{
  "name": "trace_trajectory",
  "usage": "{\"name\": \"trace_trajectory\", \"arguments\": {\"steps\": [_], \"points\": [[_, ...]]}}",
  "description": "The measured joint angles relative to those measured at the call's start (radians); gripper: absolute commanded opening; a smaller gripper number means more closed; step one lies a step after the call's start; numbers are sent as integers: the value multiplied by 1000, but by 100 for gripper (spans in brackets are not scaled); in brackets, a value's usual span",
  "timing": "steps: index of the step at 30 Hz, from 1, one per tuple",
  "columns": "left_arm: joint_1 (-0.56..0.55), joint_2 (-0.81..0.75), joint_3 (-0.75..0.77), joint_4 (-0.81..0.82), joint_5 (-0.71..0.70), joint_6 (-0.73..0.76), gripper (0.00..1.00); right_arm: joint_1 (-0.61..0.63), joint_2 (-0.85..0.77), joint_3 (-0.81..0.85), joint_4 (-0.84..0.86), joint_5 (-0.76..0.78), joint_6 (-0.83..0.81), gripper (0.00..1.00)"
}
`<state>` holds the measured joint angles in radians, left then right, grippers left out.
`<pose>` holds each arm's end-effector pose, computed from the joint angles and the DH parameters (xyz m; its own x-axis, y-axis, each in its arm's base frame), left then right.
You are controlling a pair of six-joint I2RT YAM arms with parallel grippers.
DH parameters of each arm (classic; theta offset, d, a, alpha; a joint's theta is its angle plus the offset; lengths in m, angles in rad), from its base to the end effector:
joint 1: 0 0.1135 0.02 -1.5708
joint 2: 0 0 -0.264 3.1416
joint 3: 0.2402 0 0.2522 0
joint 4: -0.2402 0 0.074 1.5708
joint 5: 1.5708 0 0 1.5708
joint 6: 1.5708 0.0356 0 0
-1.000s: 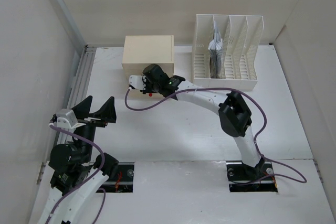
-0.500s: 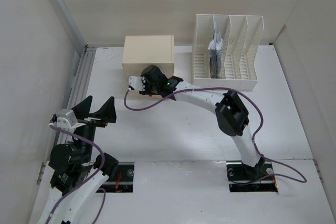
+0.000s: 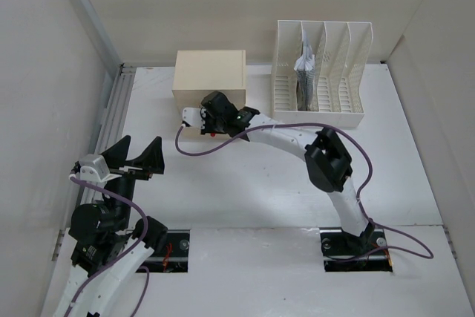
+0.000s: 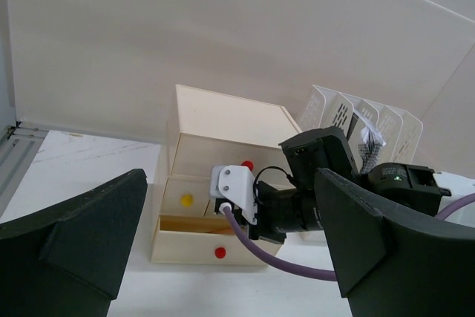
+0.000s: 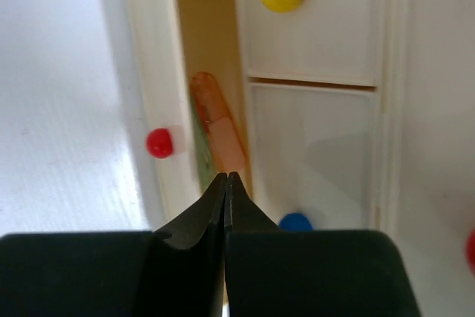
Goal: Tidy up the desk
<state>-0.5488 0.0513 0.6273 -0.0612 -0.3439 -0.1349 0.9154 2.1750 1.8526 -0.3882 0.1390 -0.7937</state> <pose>0.0256 -0.0016 0.3637 0.3839 -0.3831 -0.8402 0.2951 0.9131 -0.2815 0.3112 0.3967 0.2388 0.2354 -0.8523 -0.4671 -0.7891 0.1129 -0.6038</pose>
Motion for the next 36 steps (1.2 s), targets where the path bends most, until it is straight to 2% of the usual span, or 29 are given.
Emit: {"name": "trace_trajectory", "arguments": {"steps": [9,23,29,36], "points": [[0,0,0,0,-5,0,95,-37,12,94,-175,-257,1,0],[0,0,0,0,-5,0,95,-46,71,96,-190,-267,13,0],[0,0,0,0,-5,0,95,-45,89,60,-146,-182,48,0],[0,0,0,0,-5,0,95,-7,90,-121,44,89,97,0]]}}
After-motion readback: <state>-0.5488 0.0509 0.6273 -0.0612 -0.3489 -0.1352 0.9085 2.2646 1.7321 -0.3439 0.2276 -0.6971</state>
